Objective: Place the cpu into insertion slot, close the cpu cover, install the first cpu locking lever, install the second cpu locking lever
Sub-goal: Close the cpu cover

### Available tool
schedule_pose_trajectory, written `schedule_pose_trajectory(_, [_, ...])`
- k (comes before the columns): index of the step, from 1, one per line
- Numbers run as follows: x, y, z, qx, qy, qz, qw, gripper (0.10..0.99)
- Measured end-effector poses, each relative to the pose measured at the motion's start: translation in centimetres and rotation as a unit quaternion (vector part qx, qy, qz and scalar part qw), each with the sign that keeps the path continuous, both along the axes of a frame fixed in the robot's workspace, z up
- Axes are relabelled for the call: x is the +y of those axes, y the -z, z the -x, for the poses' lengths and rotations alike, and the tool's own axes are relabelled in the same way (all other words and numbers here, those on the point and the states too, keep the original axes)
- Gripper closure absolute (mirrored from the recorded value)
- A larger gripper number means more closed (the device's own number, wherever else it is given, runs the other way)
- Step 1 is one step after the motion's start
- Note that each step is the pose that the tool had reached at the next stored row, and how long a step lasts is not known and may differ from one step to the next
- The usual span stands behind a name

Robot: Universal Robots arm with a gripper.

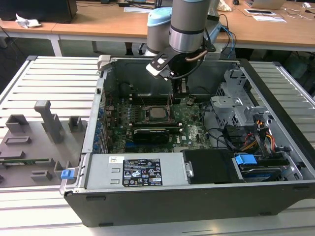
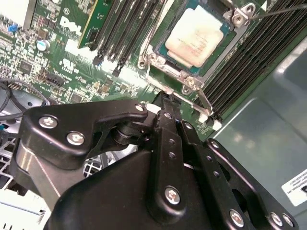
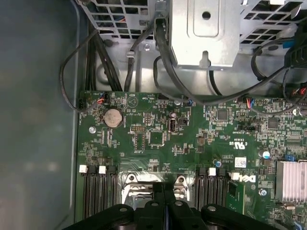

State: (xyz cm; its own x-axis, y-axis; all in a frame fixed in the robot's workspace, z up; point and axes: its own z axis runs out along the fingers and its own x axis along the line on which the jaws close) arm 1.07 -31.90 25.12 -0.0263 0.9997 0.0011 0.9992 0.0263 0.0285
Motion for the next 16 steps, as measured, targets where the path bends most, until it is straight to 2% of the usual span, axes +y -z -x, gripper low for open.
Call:
schedule_pose_trajectory(5, [0.00,0.95,0.81,0.0000,0.000,0.0000,1.0000,0.980])
schedule_pose_trajectory(11, [0.01,1.31,3.11,0.0000,0.000,-0.0005,1.0000,0.980])
schedule_pose_trajectory(13, [0.00,1.92,3.28,0.0011,0.000,-0.0004,1.0000,0.980])
schedule_pose_trajectory(16, [-0.01,2.47,4.12,0.0012,-0.005,-0.0016,1.0000,0.980])
